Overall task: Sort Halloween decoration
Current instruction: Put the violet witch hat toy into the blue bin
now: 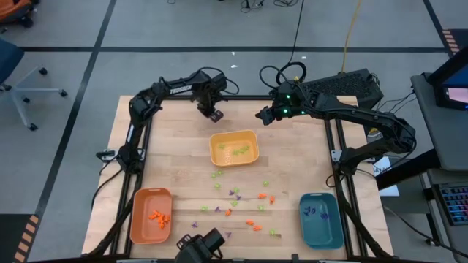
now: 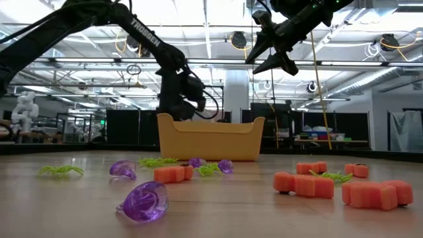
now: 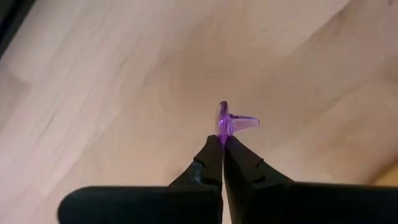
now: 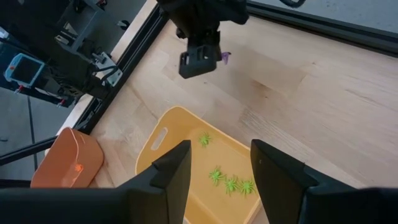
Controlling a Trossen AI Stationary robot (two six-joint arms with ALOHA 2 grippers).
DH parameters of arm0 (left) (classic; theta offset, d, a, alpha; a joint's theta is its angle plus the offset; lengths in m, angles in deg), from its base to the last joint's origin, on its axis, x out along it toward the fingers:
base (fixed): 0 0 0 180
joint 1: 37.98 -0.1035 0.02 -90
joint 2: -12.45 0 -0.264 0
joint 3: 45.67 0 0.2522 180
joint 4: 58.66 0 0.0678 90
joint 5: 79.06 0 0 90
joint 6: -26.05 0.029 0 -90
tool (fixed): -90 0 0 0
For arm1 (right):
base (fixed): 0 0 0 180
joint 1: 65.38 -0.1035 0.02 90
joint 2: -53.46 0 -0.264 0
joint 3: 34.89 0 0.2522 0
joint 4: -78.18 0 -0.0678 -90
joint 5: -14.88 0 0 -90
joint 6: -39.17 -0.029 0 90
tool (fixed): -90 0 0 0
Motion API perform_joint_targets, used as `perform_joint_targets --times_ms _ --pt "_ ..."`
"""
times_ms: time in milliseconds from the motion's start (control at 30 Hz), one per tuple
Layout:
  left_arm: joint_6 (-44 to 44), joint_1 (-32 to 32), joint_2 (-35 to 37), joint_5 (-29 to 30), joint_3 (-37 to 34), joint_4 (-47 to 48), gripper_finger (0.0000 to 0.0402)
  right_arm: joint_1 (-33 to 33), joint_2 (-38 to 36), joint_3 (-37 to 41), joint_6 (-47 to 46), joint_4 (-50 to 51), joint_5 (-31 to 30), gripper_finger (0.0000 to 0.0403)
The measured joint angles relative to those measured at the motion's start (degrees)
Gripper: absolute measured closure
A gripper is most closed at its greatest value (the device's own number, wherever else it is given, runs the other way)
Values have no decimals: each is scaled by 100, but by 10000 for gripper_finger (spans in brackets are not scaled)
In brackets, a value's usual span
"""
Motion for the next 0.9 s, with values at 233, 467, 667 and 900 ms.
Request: perform_joint_targets --times_ms 233,467,667,900 --pt "4 0 98 -259 263 569 402 0 0 0 2 1 1 248" --pt "42 -25 948 -828 269 549 402 0 0 0 52 2 6 248" --pt "0 -31 1999 -965 274 540 402 0 0 0 174 -2 4 248" --pt "-76 58 3140 -1484 276 446 402 0 0 0 239 -359 12 248"
